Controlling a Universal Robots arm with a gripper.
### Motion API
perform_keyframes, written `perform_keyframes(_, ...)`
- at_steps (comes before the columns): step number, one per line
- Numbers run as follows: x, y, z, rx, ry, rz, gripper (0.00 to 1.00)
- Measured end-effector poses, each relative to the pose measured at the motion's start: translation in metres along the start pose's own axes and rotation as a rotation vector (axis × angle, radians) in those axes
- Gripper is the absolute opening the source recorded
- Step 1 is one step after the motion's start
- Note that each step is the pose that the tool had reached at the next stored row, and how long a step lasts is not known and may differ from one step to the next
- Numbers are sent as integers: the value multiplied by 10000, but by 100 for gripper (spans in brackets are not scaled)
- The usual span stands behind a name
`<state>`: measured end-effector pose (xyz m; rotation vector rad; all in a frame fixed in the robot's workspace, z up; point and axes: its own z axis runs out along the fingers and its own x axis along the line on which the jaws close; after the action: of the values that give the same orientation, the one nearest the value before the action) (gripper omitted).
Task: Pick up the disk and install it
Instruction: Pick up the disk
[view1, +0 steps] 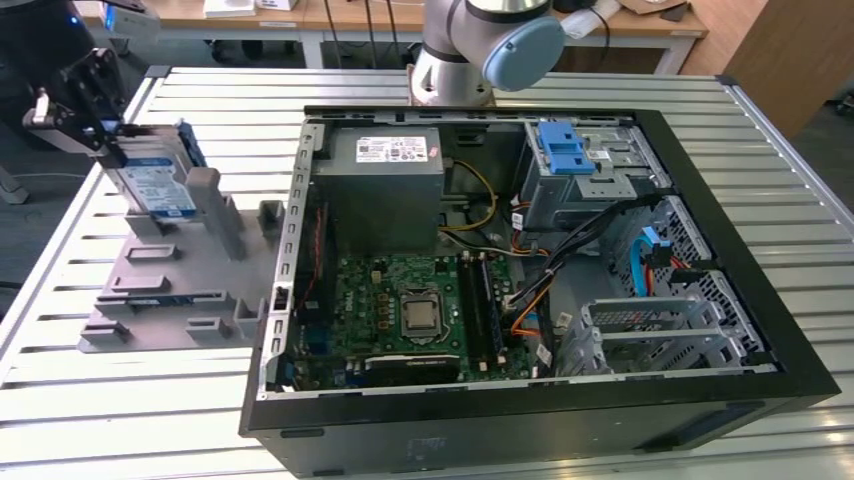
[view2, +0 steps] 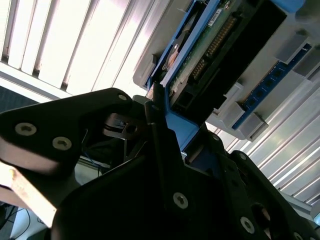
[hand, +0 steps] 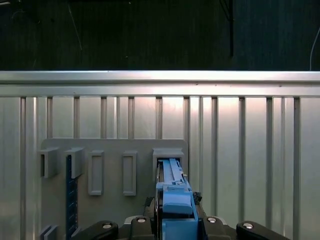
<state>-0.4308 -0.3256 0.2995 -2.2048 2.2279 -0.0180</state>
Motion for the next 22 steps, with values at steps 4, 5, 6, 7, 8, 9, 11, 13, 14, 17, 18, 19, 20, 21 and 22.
perform_keyframes(4,0,-1,-30,1,0,0,36)
perform_keyframes(5,0,0,-35,0,0,0,36)
perform_keyframes(6,0,-1,-44,1,0,0,36)
perform_keyframes(7,0,-1,-52,0,0,0,36)
perform_keyframes(8,0,-1,-59,0,0,0,36)
perform_keyframes(9,0,-1,-63,1,0,0,36)
perform_keyframes(11,0,-1,-67,0,-1,0,36)
perform_keyframes(13,0,-1,-66,0,-2,-1,36)
perform_keyframes(14,0,-1,-67,1,-2,0,36)
perform_keyframes(17,0,-1,-83,-3,-1,0,36)
perform_keyframes(18,0,-1,-89,0,-2,0,36)
perform_keyframes(19,0,-1,-97,-1,-2,0,36)
perform_keyframes(20,1,-1,-105,1,-3,0,36)
perform_keyframes(21,0,-1,-114,2,-2,0,36)
perform_keyframes(22,1,-1,-123,2,-2,0,36)
